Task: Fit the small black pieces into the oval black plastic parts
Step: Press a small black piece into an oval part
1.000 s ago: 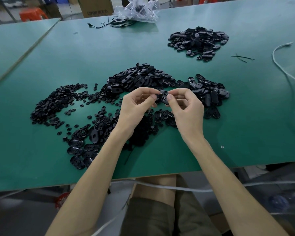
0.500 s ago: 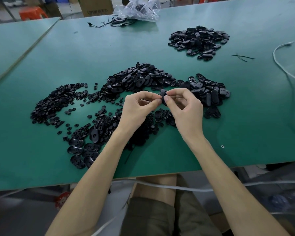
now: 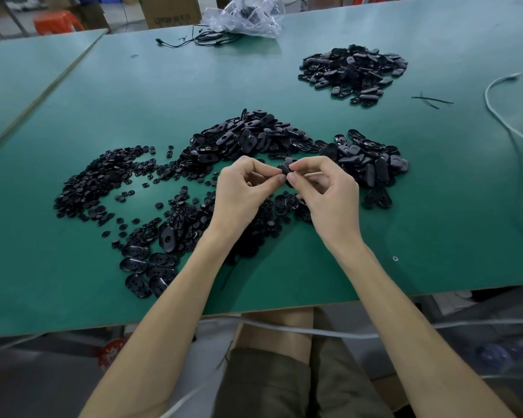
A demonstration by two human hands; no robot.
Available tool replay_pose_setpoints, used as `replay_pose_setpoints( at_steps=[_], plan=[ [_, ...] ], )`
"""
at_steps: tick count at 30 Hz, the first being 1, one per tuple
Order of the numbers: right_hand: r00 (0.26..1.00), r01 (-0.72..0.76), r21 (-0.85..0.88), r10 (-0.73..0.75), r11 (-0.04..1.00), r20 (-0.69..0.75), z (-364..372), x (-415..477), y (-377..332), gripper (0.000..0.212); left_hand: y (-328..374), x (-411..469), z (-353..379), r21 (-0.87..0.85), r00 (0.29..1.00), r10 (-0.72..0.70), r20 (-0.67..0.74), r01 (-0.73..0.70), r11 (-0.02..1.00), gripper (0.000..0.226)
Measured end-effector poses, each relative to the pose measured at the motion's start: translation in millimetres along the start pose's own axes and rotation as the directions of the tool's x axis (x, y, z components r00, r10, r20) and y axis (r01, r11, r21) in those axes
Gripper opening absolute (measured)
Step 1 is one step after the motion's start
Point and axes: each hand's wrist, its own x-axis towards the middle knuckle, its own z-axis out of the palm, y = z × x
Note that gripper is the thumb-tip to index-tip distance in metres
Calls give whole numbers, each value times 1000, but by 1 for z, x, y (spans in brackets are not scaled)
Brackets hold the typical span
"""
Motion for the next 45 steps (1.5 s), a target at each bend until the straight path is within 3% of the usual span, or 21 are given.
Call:
replay_pose_setpoints(
  at_steps=[10, 14, 20, 23, 35, 45],
  plan=[
    [1000, -11, 108, 12, 994, -8, -1, 1, 2, 11, 0, -6, 4, 159, 962, 271, 28, -272, 949, 9],
    [998, -30, 157, 38, 987, -46, -2, 1, 3, 10, 2, -7, 6, 163, 954, 294, 60, -300, 940, 15],
    [999, -44, 197, 48, 979, -15, -2, 0, 2, 14, 4, -4, 3, -96, 991, 131, 30, -128, 987, 12],
    [999, -36, 196, 36, 980, 4, -1, -1, 0, 14, 3, -3, 0, -154, 993, 114, 21, -110, 982, 12],
    [999, -34, 131, 35, 991, -3, 0, 0, 1, 8, 5, -3, 0, -214, 990, 94, 101, -71, 974, 27],
    [1000, -16, 150, 12, 989, 27, 0, 1, 2, 20, 7, -4, -1, -250, 993, 19, 119, 11, 968, 28]
  ],
)
